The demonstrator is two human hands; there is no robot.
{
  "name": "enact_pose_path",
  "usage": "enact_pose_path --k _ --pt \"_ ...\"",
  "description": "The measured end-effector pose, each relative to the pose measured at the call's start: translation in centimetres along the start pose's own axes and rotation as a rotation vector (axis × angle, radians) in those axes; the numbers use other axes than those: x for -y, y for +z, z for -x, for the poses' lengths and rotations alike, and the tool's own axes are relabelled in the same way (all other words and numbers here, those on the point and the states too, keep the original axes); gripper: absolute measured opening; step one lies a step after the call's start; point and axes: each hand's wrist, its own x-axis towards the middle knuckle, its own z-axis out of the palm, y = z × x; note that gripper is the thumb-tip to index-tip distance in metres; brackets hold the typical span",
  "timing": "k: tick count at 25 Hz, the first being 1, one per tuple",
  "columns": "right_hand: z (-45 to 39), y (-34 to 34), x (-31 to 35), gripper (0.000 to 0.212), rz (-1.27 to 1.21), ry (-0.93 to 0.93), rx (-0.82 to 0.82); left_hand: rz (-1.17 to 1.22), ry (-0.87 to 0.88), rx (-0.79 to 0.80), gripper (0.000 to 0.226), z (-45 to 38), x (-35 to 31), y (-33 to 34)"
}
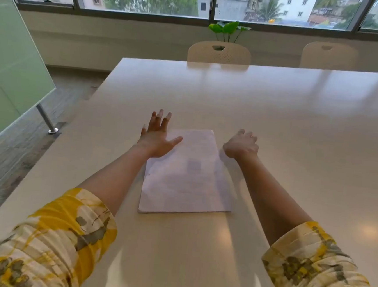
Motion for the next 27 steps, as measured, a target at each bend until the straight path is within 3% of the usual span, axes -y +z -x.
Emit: enact_pose_path --k 5,9,12,16,19,21,27 --pt "0.8 -0.4 -2.5 0.074 0.036 0.088 0.102 0.068 -0.136 0.057 0.092 0.4 0.2 -0.8" --pt "0.9 -1.1 -3.3 0.037 0.222 -0.136 0.142 0.043 -0.132 0.102 0.088 1.2 0.1 -1.1" --pt "0.8 -1.3 -3.2 0.026 0.219 -0.208 0.139 0.072 -0.117 0.148 0.095 1.9 -0.1 -1.3" --pt "1.0 -1.4 -1.6 0.021 -0.127 -0.185 0.095 0.109 -0.106 0.24 0.115 3.3 -0.2 -1.1" --pt "1.8 -0.6 1.2 0.023 -0.439 -0.283 0.141 0.078 -0.109 0.31 0.127 4.1 0.1 -1.0" --pt "2.9 0.3 3.1 0.015 -0.638 -0.33 0.196 0.054 -0.126 0.35 0.134 4.2 0.3 -1.0" --pt "5.4 4.0 6.4 0.015 -0.832 -0.319 0.148 -0.058 -0.142 0.448 0.144 3.7 0.7 -0.5"
